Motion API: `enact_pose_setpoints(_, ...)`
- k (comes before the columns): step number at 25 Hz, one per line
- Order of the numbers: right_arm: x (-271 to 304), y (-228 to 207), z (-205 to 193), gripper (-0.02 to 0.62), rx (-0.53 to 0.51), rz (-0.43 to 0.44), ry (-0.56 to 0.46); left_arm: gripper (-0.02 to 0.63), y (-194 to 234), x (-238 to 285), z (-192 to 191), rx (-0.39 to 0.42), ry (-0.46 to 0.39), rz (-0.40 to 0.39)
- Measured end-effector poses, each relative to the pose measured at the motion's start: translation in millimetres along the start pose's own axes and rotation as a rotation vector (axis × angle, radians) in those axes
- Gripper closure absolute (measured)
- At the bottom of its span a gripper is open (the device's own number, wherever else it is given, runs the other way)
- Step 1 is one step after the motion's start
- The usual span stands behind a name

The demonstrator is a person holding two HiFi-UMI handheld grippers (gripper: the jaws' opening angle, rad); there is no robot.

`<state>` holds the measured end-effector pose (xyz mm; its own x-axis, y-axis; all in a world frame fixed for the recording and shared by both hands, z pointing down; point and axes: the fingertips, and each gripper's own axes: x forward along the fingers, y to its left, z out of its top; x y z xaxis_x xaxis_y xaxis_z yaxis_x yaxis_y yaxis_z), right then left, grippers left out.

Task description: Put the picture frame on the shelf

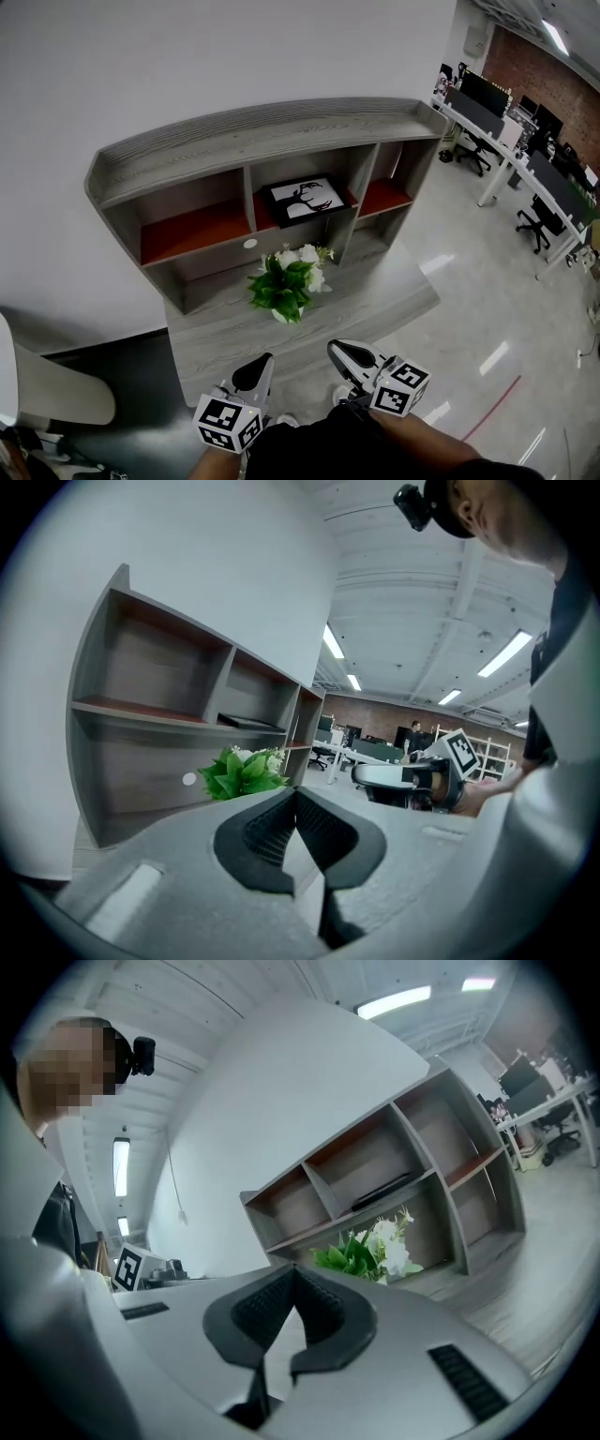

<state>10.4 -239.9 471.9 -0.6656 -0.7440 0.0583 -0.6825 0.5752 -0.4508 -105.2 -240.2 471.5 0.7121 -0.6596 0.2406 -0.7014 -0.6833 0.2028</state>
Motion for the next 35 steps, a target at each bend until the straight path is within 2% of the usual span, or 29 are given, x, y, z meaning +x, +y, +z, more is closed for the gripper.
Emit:
enact_pose_setpoints(6, -4, -4, 11, 0.58, -0.121, -0.024, 0.021, 0.597, -5, -6, 10, -0.002, -0.039, 0.061)
enact_pose_setpoints(11, -11, -2, 24, 0.58, -0.151, 0.081, 0.035, 0.597, -17, -1, 16, -0.031, -0.059, 0.131)
enact_pose_setpoints(16, -34, -9, 31, 0.58, -0.223, 0.147, 0.074, 0.597, -50, 16, 19, -0.036, -0.079, 0.155)
enact_pose_setpoints(24, -81, -38, 35, 0.58, -0.195, 0.194, 0.117, 0.597, -101, 32, 10, -0.049, -0.077, 0.239)
enact_pose_setpoints(35, -113, -54, 14, 0.581, -0.196, 0.281, 0.175, 0.597, -136, 29, -18, -0.085, -0.054, 0.372)
